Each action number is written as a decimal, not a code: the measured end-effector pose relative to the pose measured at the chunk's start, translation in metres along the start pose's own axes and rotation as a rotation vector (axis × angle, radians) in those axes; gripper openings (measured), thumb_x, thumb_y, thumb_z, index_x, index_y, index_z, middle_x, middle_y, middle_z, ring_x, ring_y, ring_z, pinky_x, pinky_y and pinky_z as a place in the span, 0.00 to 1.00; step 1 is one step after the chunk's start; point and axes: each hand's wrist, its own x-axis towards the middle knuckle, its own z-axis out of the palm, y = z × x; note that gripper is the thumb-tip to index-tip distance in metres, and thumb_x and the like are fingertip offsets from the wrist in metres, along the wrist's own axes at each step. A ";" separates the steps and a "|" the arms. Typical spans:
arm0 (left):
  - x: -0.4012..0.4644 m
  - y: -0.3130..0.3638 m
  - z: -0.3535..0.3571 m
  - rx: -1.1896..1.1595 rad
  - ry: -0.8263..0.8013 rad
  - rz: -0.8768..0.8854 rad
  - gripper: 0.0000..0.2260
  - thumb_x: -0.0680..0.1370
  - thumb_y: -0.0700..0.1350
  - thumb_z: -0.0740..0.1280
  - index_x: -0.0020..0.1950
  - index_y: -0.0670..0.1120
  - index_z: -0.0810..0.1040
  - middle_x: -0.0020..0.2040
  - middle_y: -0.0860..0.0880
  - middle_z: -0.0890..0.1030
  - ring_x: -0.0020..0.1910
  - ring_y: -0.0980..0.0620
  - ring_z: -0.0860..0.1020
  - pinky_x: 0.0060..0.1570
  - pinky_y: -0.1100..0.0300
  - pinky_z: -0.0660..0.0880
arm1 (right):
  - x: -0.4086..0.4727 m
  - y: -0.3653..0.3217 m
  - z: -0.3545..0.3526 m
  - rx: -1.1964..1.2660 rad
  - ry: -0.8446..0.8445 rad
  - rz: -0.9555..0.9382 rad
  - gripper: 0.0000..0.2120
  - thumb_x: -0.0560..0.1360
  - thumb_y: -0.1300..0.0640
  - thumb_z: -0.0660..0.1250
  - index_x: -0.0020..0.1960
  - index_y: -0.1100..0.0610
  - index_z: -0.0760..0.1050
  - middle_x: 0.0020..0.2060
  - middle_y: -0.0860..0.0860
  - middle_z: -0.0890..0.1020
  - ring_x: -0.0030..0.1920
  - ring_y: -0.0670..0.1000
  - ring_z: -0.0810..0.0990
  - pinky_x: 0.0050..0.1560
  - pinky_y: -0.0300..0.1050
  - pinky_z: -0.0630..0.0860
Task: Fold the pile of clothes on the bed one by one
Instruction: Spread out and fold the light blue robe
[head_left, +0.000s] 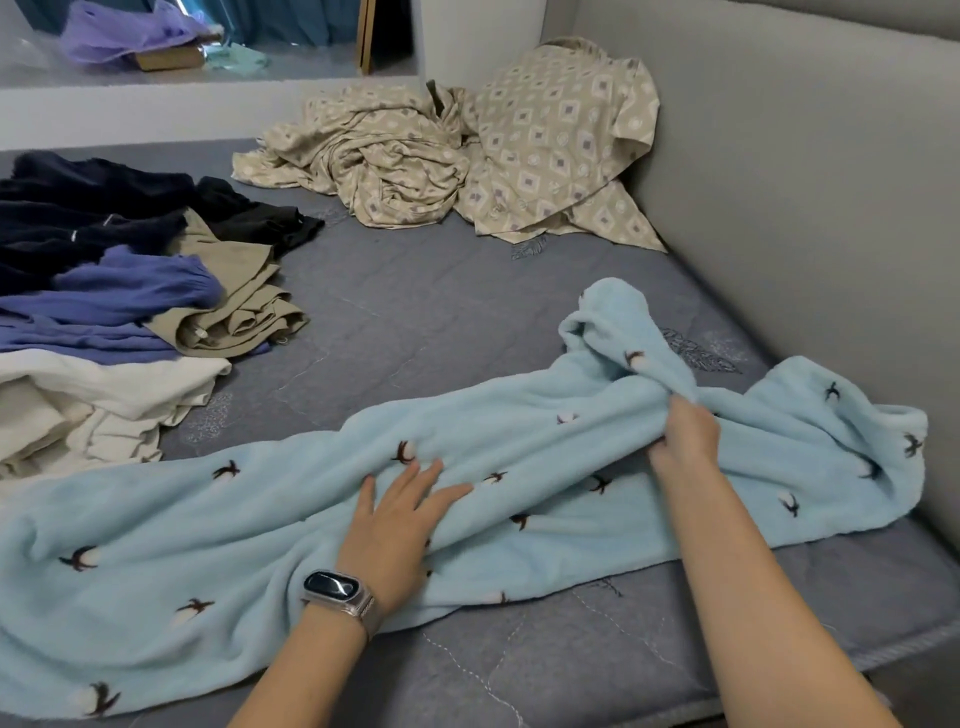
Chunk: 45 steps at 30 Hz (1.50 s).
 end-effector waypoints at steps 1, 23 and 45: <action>-0.001 0.003 -0.003 0.002 -0.030 -0.013 0.43 0.71 0.32 0.62 0.74 0.67 0.49 0.79 0.55 0.47 0.78 0.50 0.46 0.72 0.39 0.42 | -0.004 -0.012 -0.005 0.221 -0.059 0.050 0.12 0.76 0.60 0.63 0.58 0.58 0.76 0.55 0.55 0.82 0.52 0.55 0.81 0.52 0.49 0.78; 0.067 0.120 0.026 0.011 0.036 -0.037 0.31 0.73 0.66 0.38 0.76 0.63 0.52 0.79 0.52 0.48 0.78 0.48 0.46 0.70 0.34 0.41 | 0.017 -0.030 -0.036 -1.291 -0.054 -0.693 0.18 0.77 0.49 0.60 0.64 0.55 0.73 0.54 0.56 0.81 0.57 0.58 0.76 0.59 0.53 0.66; 0.075 0.113 0.067 0.151 0.070 -0.093 0.30 0.77 0.67 0.38 0.75 0.61 0.59 0.77 0.49 0.59 0.77 0.46 0.55 0.68 0.35 0.40 | 0.050 -0.062 -0.152 -0.729 0.309 -0.808 0.09 0.65 0.50 0.64 0.37 0.55 0.74 0.44 0.53 0.78 0.46 0.58 0.75 0.48 0.51 0.70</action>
